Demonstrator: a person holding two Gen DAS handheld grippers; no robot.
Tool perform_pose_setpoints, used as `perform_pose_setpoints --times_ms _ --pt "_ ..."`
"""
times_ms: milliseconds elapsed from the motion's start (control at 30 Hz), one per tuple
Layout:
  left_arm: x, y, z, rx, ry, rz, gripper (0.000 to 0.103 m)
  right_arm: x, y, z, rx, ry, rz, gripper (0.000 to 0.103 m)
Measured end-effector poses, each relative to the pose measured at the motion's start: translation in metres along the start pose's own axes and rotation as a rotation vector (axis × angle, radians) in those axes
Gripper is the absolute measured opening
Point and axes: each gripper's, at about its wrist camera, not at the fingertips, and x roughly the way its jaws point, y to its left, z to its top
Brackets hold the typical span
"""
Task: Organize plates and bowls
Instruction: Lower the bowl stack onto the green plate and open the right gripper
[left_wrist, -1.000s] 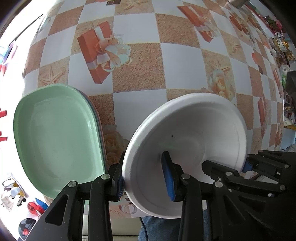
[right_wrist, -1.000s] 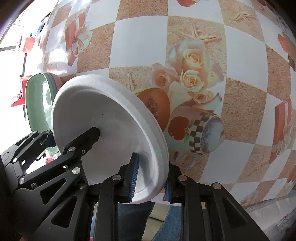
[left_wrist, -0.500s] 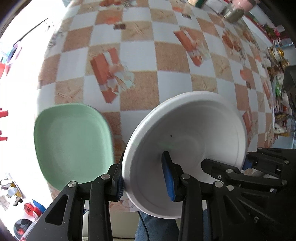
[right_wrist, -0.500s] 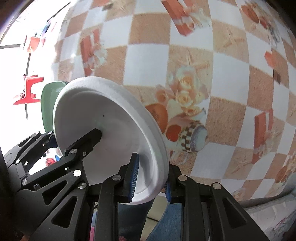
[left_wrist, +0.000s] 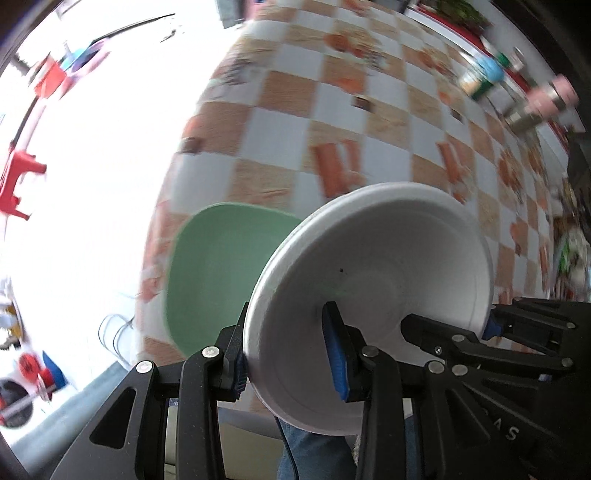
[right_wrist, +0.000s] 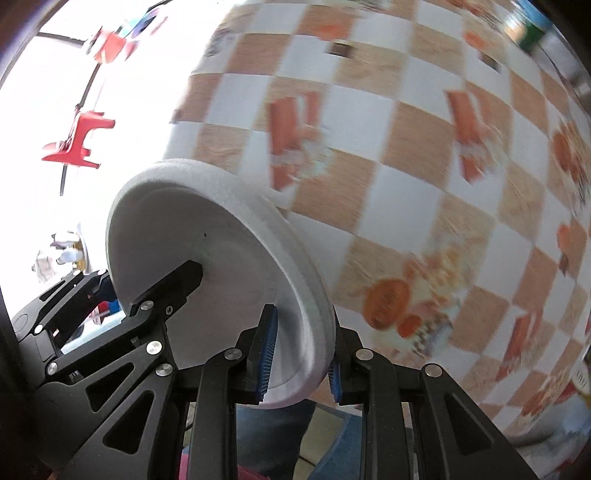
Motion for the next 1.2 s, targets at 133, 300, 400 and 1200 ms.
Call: perform_pose_setpoints --times_ms 133,300,400,1200 --pt "0.005 0.029 -0.003 -0.07 0.011 0.013 0.038 0.013 0.026 0.013 -0.053 0.016 0.005 0.027" --pt "0.015 0.054 -0.007 -0.129 0.024 0.021 0.038 0.033 0.043 0.025 -0.091 0.037 0.008 0.027" --pt "0.025 0.061 -0.007 -0.147 0.037 0.021 0.038 0.046 0.05 0.033 -0.106 0.053 -0.004 0.027" --pt "0.02 0.08 -0.013 -0.22 -0.031 0.11 0.071 0.032 0.044 0.031 -0.075 -0.015 -0.019 0.062"
